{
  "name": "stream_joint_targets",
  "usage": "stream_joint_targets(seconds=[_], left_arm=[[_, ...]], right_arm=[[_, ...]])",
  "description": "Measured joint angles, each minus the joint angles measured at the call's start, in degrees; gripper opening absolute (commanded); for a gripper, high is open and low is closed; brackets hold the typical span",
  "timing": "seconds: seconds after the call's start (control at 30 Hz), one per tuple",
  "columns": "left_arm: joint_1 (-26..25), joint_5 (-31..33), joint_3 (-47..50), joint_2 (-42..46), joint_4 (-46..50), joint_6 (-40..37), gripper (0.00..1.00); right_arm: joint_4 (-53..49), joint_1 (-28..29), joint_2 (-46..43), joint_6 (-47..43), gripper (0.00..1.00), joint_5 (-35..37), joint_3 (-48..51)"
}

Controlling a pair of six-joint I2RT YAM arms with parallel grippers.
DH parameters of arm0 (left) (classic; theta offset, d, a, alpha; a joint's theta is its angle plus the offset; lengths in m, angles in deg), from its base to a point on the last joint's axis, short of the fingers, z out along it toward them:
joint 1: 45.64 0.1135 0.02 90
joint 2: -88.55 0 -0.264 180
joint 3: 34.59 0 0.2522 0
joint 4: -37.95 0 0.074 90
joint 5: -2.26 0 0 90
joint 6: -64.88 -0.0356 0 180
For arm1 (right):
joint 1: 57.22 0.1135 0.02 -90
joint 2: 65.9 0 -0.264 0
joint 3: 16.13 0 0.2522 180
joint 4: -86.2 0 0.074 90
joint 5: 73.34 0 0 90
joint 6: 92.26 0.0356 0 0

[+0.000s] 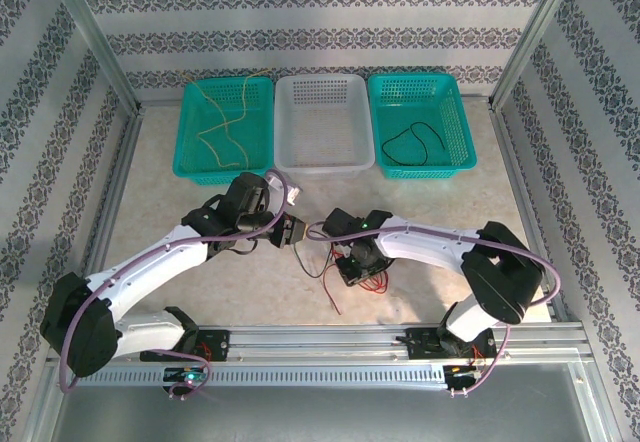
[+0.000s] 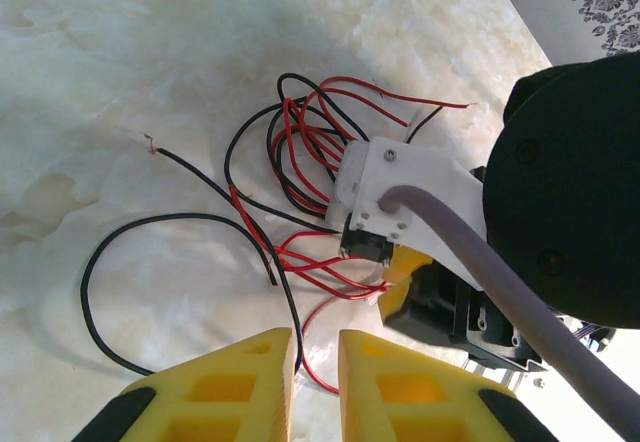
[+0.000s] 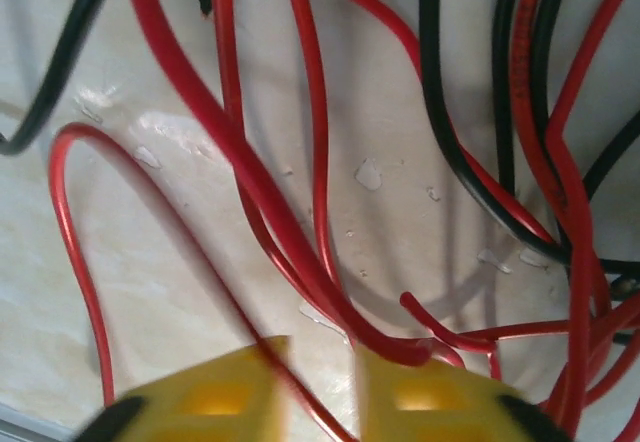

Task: Untangle the cables

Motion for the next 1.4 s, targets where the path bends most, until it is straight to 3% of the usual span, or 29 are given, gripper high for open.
stream_joint_targets(seconds=[0.13,0.2,0.4,0.57,0.83,1.13,1.3,1.4], left_arm=[[0.00,-0.28,0.00,0.24,0.02,0.17,0.31],[0.00,-0.46,0.00,0.66,-0.02,0.55,0.42],[0.04,-1.09,-0.33,3.74,-2.34,2.16,0.51],[0.04,-3.41,-2.45,6.12,-9.25,5.53,0.53],[-2.23,-6.45,-7.17,5.86,-21.09,8.61,0.59],[-7.30,-7.48,-10.73,1.31,-26.71,8.11,0.62],[-7.32,-7.85,-14.58,-2.95,-27.50,8.09,0.59],[-7.32,-8.52,-16.98,-5.40,-28.59,8.13,0.52]], right_arm=[[-1.49,-0.02,-1.68,-0.44,0.01,0.35,-2.03],[-2.84,-0.04,-5.18,-0.55,0.00,0.68,-3.48],[-3.91,-1.95,-19.41,-0.22,0.00,1.31,-12.11],[-1.75,-7.06,-25.79,1.73,0.00,1.01,-19.08],[3.65,-12.59,-25.53,6.56,0.00,-3.26,-25.20],[10.71,-15.15,-25.49,11.23,0.00,-6.05,-33.03],[13.81,-15.15,-25.51,12.94,0.00,-7.89,-34.67],[14.82,-15.15,-25.51,13.84,0.00,-8.85,-34.69]])
